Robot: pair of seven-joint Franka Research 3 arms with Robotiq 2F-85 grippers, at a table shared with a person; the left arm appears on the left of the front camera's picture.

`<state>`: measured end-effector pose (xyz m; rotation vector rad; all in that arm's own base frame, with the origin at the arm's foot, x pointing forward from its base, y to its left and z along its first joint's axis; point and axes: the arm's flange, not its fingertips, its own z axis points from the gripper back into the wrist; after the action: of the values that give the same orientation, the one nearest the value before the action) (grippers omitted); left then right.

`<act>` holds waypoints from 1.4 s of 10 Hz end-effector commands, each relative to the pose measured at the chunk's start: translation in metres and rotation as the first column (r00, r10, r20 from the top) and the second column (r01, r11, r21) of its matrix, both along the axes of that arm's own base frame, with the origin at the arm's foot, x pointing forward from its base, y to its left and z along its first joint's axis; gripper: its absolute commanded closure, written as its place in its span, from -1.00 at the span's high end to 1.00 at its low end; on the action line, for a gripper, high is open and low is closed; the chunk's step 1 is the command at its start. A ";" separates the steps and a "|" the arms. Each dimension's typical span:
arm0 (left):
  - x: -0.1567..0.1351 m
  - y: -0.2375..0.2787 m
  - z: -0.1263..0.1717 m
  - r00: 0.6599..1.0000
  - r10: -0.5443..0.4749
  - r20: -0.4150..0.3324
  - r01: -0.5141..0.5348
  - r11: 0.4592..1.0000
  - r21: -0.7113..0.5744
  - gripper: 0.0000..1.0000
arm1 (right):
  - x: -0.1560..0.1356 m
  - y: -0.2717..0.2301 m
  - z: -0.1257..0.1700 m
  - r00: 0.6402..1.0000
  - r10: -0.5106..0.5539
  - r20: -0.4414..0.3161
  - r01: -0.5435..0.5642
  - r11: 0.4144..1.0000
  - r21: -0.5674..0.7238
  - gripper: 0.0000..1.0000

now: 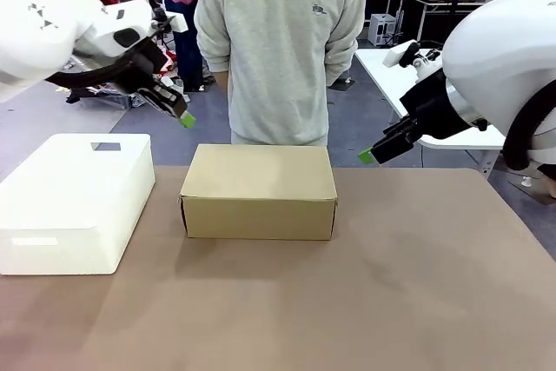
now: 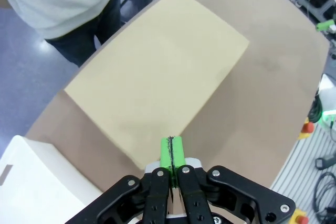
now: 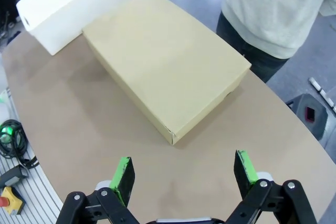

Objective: Pack the shoes into the box.
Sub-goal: Press down on the lid of the Shoes Box.

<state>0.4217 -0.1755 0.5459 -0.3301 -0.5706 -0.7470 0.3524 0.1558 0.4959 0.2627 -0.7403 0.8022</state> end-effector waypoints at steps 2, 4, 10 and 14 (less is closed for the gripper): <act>0.015 -0.033 0.003 0.998 0.057 -0.026 -0.057 0.998 0.003 -1.00 | -0.024 0.005 0.027 0.996 -0.093 0.000 0.093 0.994 -0.060 1.00; 0.027 -0.053 -0.002 0.998 0.068 -0.017 -0.067 0.997 0.036 -1.00 | -0.028 0.004 0.039 0.996 -0.091 -0.003 0.090 0.990 -0.106 1.00; 0.078 -0.096 -0.032 0.980 0.114 -0.161 -0.109 0.993 0.041 -1.00 | -0.031 0.003 0.053 0.991 -0.110 0.081 0.113 0.993 -0.038 1.00; 0.090 -0.108 -0.038 0.977 0.152 -0.151 -0.143 0.987 0.066 -1.00 | -0.033 0.002 0.052 0.979 -0.111 0.172 0.094 0.990 0.103 1.00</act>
<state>0.5062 -0.2816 0.5056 -0.3167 -0.4278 -0.6133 0.3190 0.1578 0.5594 0.2025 -0.9067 0.6732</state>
